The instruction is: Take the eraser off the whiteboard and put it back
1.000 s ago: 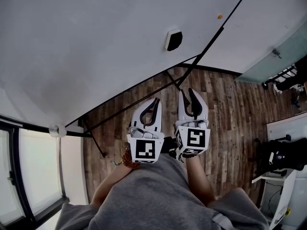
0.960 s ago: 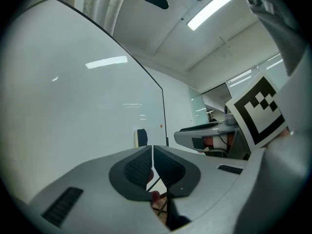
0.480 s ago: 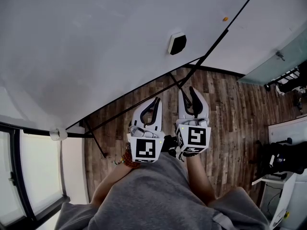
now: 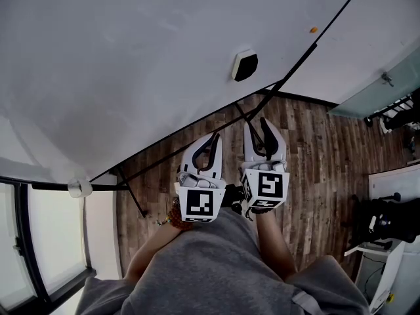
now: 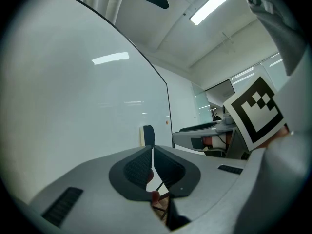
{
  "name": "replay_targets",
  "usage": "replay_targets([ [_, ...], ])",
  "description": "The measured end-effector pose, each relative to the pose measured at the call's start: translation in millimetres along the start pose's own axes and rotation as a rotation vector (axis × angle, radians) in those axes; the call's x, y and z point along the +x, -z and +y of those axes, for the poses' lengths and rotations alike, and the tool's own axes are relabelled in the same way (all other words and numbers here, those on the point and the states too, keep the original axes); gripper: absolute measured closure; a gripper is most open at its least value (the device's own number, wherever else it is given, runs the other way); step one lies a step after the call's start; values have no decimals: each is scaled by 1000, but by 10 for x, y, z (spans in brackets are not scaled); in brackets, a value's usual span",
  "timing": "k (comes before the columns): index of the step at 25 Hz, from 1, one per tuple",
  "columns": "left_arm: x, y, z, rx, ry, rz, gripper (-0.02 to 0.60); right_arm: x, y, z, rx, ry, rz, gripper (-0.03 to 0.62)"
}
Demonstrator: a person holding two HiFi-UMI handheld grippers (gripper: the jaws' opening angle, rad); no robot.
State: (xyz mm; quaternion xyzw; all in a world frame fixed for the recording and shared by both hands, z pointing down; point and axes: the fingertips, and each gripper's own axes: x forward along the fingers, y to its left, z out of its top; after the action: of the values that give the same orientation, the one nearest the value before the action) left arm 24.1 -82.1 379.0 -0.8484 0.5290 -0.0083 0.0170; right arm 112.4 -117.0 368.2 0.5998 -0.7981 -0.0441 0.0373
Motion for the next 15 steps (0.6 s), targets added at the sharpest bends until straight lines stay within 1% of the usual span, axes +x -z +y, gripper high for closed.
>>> replay_targets([
  [6, 183, 20, 14, 16, -3, 6, 574, 124, 18, -119, 0, -2, -1, 444],
  [15, 446, 0, 34, 5, -6, -2, 574, 347, 46, -260, 3, -15, 9, 431],
])
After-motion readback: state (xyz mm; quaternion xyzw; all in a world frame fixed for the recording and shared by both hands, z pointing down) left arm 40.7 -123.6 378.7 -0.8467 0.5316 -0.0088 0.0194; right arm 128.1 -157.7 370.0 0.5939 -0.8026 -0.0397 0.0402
